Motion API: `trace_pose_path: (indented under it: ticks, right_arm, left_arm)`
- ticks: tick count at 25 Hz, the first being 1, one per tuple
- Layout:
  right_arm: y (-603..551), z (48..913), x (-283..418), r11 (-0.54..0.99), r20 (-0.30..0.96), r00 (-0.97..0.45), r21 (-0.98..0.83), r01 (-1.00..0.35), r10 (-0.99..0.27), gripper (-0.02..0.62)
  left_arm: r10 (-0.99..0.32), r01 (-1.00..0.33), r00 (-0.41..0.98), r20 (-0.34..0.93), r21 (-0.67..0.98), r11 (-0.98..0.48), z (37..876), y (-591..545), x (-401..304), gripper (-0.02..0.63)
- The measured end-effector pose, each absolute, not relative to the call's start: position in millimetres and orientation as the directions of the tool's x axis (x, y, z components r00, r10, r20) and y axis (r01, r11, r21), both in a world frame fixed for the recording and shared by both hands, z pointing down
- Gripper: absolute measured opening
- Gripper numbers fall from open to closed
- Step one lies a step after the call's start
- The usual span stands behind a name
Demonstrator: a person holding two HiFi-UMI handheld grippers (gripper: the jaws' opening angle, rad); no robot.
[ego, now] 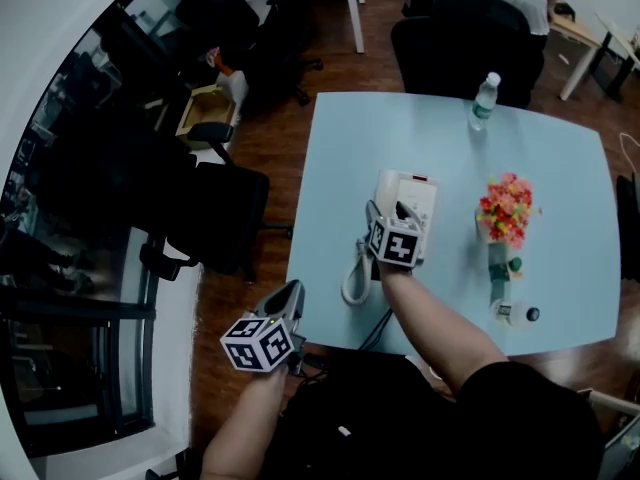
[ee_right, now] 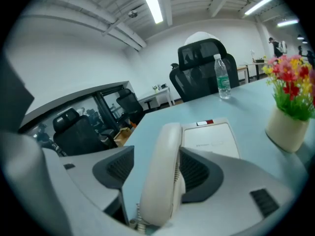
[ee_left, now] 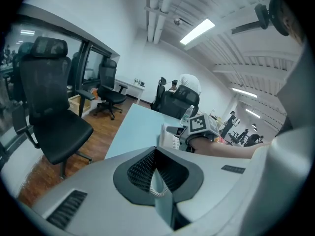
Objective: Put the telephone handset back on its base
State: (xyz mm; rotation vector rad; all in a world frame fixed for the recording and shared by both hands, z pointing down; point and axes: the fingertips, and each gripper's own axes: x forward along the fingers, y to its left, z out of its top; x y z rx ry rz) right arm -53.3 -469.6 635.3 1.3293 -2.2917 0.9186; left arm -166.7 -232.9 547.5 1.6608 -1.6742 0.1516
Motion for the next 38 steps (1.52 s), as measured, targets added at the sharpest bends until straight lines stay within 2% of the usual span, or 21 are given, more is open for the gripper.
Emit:
trace_pose_path:
  ticks: [4, 6, 9, 10, 11, 18, 25, 29, 38]
  right_arm:
    - [-443.3, 604.5, -60.2, 0.496, 0.474, -0.635, -0.398, -0.772, -0.610, 0.306]
    - [-420.9, 594.8, -62.0, 0.554, 0.427, -0.714, -0.451, -0.700, -0.554, 0.255]
    - [-384.1, 581.9, -53.1, 0.583, 0.358, -0.797, -0.547, -0.601, -0.486, 0.147]
    - [-370.0, 579.4, -47.5, 0.594, 0.344, -0.812, -0.557, -0.580, -0.471, 0.047]
    - [-354.1, 577.4, -41.8, 0.611, 0.337, -0.824, -0.555, -0.565, -0.456, 0.005]
    - [-233.4, 553.4, 10.0, 0.628, 0.294, -0.836, -0.556, -0.544, -0.464, 0.006]
    - [-142.7, 544.4, 55.4, 0.576, 0.321, -0.769, -0.519, -0.631, -0.553, 0.006]
    - [-94.4, 543.7, 63.4, 0.563, 0.353, -0.750, -0.502, -0.656, -0.559, 0.006]
    - [-43.9, 533.3, 68.2, 0.538, 0.338, -0.728, -0.504, -0.675, -0.597, 0.006]
  left_arm:
    - [-0.808, -0.888, 0.155, 0.568, 0.438, 0.137, 550.4, -229.2, -170.5, 0.000]
    - [-0.809, -0.883, 0.174, 0.561, 0.453, 0.125, 550.7, -224.7, -172.1, 0.000]
    - [-0.817, -0.873, 0.205, 0.539, 0.477, 0.096, 547.1, -216.5, -175.4, 0.000]
    - [-0.820, -0.870, 0.217, 0.529, 0.486, 0.083, 545.9, -211.8, -176.0, 0.000]
    - [-0.822, -0.868, 0.231, 0.521, 0.493, 0.068, 545.0, -205.6, -176.4, 0.000]
    - [-0.805, -0.877, 0.329, 0.495, 0.476, -0.066, 540.1, -144.7, -184.5, 0.000]
    - [-0.782, -0.848, 0.418, 0.463, 0.508, -0.152, 546.2, -91.0, -183.0, 0.000]
    - [-0.779, -0.828, 0.450, 0.436, 0.530, -0.182, 548.7, -65.7, -178.3, 0.000]
    - [-0.763, -0.811, 0.498, 0.412, 0.533, -0.241, 546.4, -36.1, -163.3, 0.000]
